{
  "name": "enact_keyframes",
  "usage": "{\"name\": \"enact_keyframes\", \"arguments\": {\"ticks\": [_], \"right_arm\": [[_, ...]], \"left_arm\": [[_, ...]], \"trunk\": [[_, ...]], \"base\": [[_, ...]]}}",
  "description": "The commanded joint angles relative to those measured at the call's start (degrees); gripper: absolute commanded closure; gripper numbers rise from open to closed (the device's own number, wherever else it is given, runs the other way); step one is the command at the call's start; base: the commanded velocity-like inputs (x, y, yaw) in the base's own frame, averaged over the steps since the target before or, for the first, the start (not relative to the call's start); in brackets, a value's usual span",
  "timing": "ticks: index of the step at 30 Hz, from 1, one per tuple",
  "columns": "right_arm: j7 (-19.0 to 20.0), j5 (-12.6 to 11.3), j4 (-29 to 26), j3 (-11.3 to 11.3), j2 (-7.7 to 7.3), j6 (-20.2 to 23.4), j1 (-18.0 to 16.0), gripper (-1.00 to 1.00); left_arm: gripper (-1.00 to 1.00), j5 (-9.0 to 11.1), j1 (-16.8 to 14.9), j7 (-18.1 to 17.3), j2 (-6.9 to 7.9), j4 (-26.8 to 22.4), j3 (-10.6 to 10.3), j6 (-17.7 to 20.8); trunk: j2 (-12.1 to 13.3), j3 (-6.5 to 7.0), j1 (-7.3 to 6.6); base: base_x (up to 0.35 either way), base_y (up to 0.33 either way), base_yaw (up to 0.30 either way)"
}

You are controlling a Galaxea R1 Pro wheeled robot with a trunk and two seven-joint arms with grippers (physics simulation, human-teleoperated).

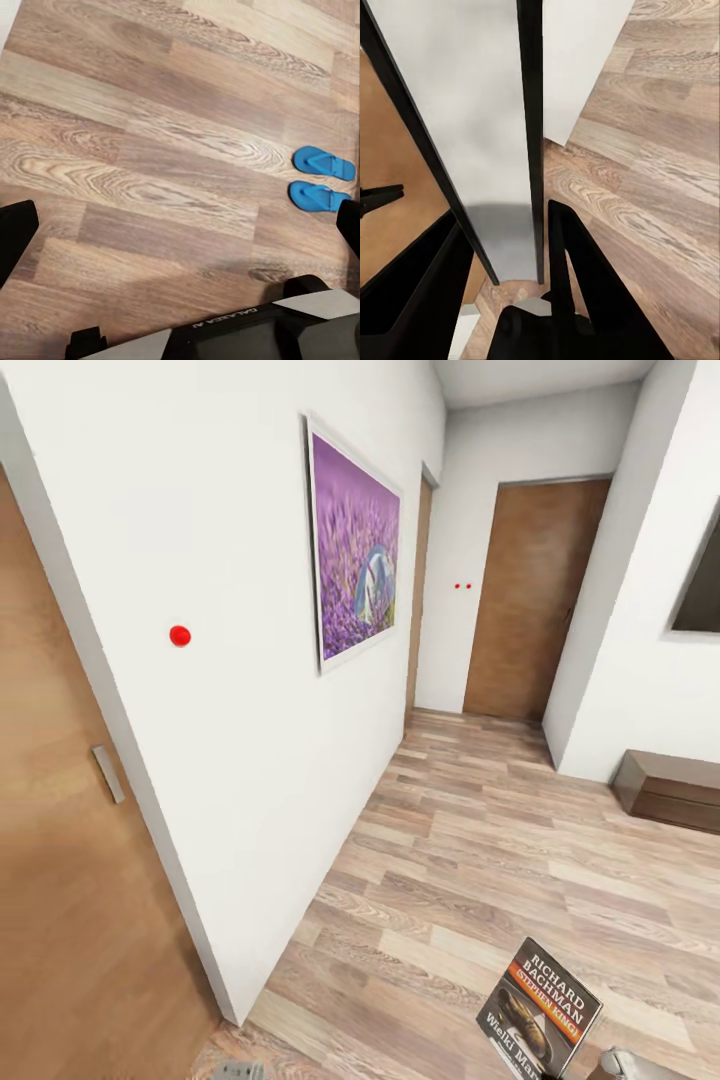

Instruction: In the bedroom, move the book from the bed onto either nightstand, and place the two sandals side by side next to the bed.

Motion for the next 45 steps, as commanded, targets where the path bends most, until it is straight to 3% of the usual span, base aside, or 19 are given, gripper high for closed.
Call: {"name": "enact_keyframes", "arguments": {"ticks": [1,14,36,45], "right_arm": [[0.22,0.05,-0.01,-0.30,0.00,0.23,-0.04,1.00],[0.22,0.05,-0.01,-0.30,0.00,0.23,-0.04,1.00],[0.22,0.05,0.03,-0.30,0.00,0.23,-0.03,1.00],[0.22,0.05,0.08,-0.30,0.00,0.23,-0.03,1.00]], "left_arm": [[-1.00,-0.59,-0.07,-0.13,0.01,0.07,0.49,-0.23],[-1.00,-0.59,-0.07,-0.19,0.01,0.07,0.49,-0.23],[-1.00,-0.59,-0.07,-0.19,0.01,0.07,0.52,-0.23],[-1.00,-0.59,-0.07,-0.19,0.01,0.07,0.50,-0.23]], "trunk": [[-0.11,-0.11,0.03],[-0.11,-0.11,0.03],[-0.11,-0.11,0.03],[-0.11,-0.11,0.03]], "base": [[0.000,0.000,0.285],[0.000,0.000,0.205],[0.137,0.000,0.009],[0.297,0.000,0.000]]}}
